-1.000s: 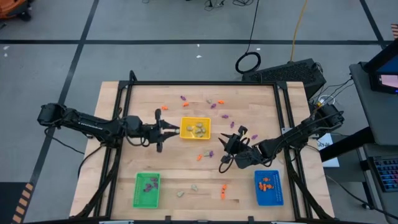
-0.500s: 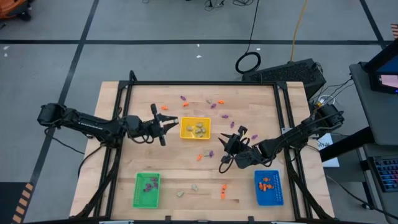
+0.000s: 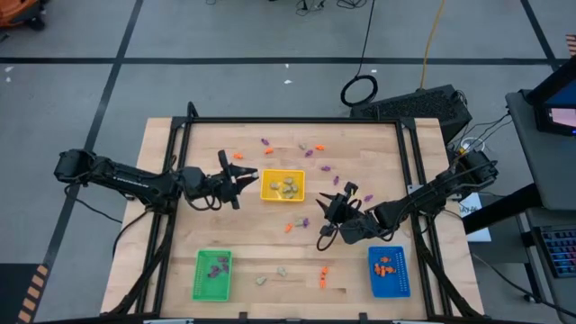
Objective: Sort Halloween decoration
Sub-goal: Put the white skull toy in the yellow basket
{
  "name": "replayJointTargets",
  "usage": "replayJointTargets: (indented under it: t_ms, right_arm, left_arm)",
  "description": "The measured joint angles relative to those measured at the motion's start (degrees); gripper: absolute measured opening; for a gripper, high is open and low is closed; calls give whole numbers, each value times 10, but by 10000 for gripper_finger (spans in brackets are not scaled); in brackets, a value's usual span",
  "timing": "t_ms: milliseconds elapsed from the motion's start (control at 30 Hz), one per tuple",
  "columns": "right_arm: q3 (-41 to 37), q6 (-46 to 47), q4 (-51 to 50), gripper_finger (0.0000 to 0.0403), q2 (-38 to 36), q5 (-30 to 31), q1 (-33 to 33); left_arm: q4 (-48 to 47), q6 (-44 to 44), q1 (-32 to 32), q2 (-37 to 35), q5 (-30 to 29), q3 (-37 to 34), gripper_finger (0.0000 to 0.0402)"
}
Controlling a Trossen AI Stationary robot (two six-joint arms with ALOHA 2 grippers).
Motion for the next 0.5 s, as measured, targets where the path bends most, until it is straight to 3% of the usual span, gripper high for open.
replayJointTargets:
  t_ms: [200, 500]
  right_arm:
    - [0, 5, 0, 89, 0, 0, 0]
    - [0, 7, 0, 89, 0, -1, 0]
  left_arm:
    - [0, -8, 0, 0, 0, 0, 90]
    - [0, -175, 0, 0, 20, 0, 90]
